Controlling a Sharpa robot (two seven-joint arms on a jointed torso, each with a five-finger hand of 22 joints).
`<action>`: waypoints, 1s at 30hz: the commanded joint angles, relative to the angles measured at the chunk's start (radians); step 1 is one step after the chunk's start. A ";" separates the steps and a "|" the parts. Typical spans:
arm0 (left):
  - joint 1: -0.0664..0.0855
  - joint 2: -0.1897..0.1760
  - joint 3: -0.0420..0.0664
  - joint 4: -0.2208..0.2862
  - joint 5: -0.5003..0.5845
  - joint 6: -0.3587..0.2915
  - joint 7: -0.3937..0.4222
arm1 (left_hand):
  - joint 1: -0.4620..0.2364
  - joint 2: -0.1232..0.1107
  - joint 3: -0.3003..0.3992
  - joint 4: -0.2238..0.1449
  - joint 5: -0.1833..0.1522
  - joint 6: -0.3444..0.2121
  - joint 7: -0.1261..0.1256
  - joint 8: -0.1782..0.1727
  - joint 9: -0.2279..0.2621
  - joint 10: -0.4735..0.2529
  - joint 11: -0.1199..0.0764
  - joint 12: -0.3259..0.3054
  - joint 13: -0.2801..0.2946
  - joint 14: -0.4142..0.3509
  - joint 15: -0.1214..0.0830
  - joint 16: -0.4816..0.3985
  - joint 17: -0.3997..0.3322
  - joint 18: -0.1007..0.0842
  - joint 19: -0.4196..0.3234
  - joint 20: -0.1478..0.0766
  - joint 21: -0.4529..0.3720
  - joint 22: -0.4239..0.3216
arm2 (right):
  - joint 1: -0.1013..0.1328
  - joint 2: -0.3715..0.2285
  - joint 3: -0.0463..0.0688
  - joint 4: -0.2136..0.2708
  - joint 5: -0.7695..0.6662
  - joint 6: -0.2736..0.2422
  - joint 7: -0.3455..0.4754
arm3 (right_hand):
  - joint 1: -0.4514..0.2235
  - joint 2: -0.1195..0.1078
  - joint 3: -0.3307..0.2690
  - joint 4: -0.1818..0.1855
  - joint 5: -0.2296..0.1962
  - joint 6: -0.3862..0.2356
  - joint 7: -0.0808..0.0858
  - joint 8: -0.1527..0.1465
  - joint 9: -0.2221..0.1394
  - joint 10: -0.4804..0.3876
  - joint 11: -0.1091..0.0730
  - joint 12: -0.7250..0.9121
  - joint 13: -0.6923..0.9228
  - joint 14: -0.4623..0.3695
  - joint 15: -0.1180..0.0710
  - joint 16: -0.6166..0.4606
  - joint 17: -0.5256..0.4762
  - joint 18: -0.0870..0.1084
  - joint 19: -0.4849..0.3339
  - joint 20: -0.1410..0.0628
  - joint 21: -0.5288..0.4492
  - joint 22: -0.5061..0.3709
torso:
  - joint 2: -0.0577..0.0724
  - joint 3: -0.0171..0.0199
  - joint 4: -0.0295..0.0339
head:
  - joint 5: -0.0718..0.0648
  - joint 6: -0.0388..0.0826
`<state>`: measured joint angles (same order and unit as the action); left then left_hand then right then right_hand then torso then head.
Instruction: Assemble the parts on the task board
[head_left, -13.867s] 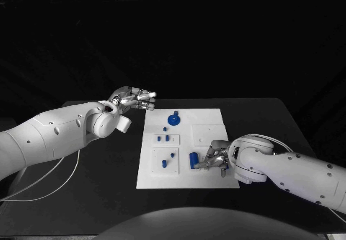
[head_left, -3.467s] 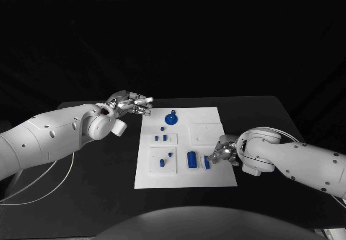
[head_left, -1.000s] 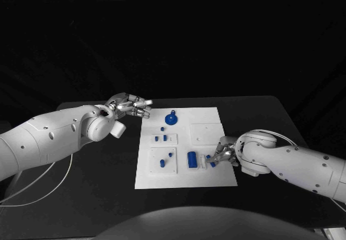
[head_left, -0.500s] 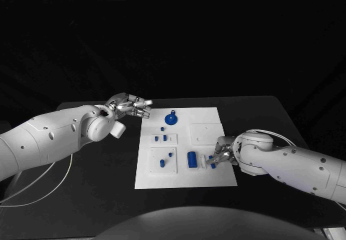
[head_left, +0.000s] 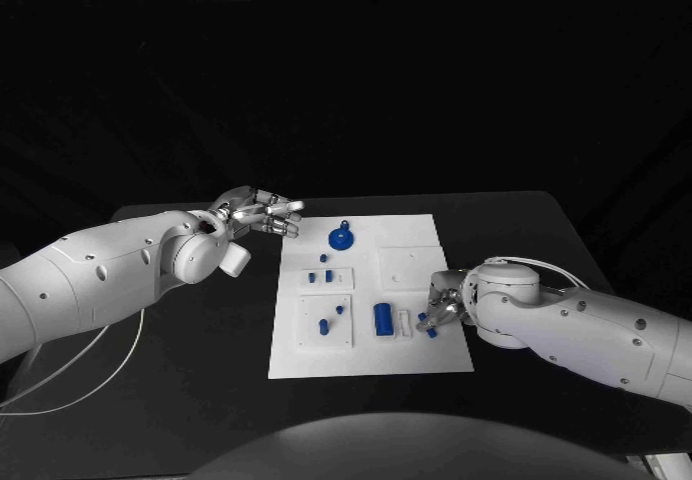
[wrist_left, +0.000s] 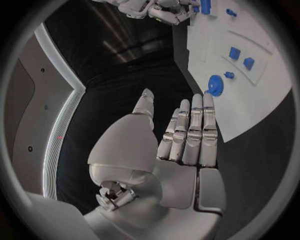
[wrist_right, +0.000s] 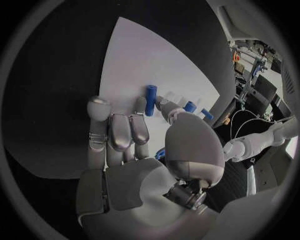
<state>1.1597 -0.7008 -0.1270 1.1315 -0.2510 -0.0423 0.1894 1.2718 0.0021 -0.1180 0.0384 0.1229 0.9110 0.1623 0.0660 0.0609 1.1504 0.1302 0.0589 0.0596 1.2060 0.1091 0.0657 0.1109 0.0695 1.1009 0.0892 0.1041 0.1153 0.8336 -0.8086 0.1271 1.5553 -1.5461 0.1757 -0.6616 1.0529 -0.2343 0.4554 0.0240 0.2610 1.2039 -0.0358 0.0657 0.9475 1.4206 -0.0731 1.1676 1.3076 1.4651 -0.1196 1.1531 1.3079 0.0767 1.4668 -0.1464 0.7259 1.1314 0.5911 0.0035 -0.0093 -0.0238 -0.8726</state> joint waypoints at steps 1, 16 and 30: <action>0.001 0.002 0.001 0.001 -0.003 0.007 0.002 | -0.001 0.006 -0.004 -0.004 0.003 -0.008 0.000 -0.004 -0.001 -0.008 -0.002 0.003 0.002 -0.002 -0.002 -0.002 0.001 -0.007 0.000 0.003 0.004 -0.001 | -0.011 -0.007 -0.014 -0.015 -0.028 0.081 -0.090 | 0.002 0.020 0.008 -0.026 0.047 -0.035 0.035 -0.002 -0.045 -0.002 0.004 -0.002 0.043 0.013 0.004 0.003 0.008 -0.002 0.032 0.009 -0.009 0.006 | 0.000 0.0000 -0.0001 | -0.002 0.000; 0.001 0.002 0.001 0.002 -0.007 0.009 -0.003 | -0.004 0.005 -0.004 -0.002 0.003 -0.009 0.000 -0.004 -0.001 -0.008 -0.002 0.003 0.002 -0.001 -0.002 -0.001 0.001 -0.008 0.000 0.002 0.004 -0.001 | -0.011 -0.013 -0.025 -0.023 0.115 0.056 -0.088 | -0.066 0.137 0.211 -0.231 0.321 -0.058 0.065 0.000 -0.047 -0.006 0.011 -0.005 0.044 0.011 0.009 0.010 0.018 0.004 0.031 0.014 -0.012 0.049 | 0.001 0.0005 -0.0002 | 0.002 0.000; 0.001 0.001 0.001 0.004 -0.011 0.013 -0.009 | -0.004 0.005 -0.004 -0.002 0.003 -0.009 0.000 -0.004 -0.001 -0.008 -0.002 0.003 0.002 -0.001 -0.002 -0.001 0.001 -0.008 0.000 0.002 0.004 -0.001 | 0.004 -0.025 -0.024 -0.009 0.287 -0.048 -0.071 | -0.078 0.151 0.245 -0.267 0.332 -0.036 0.061 0.000 -0.042 0.005 0.006 -0.006 0.039 0.011 0.005 0.010 0.020 0.003 0.035 0.011 -0.019 0.073 | 0.000 -0.0001 -0.0004 | 0.007 0.000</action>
<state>1.1597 -0.7014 -0.1270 1.1326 -0.2577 -0.0412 0.1801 1.2718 0.0021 -0.1179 0.0384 0.1229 0.9110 0.1623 0.0660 0.0609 1.1504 0.1303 0.0589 0.0596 1.2060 0.1092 0.0657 0.1109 0.0695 1.1009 0.0892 0.1041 0.1154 0.8508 -0.8321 0.1152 1.5515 -1.3430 0.1126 -0.6609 0.9570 -0.1032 0.5131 -0.0524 0.5915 1.1598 0.0265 0.0585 0.9275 1.4174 -0.0628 1.1609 1.3075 1.4661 -0.1166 1.1569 1.3075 0.0746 1.4667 -0.1390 0.7103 1.2041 0.5915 0.0038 -0.0097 -0.0178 -0.8726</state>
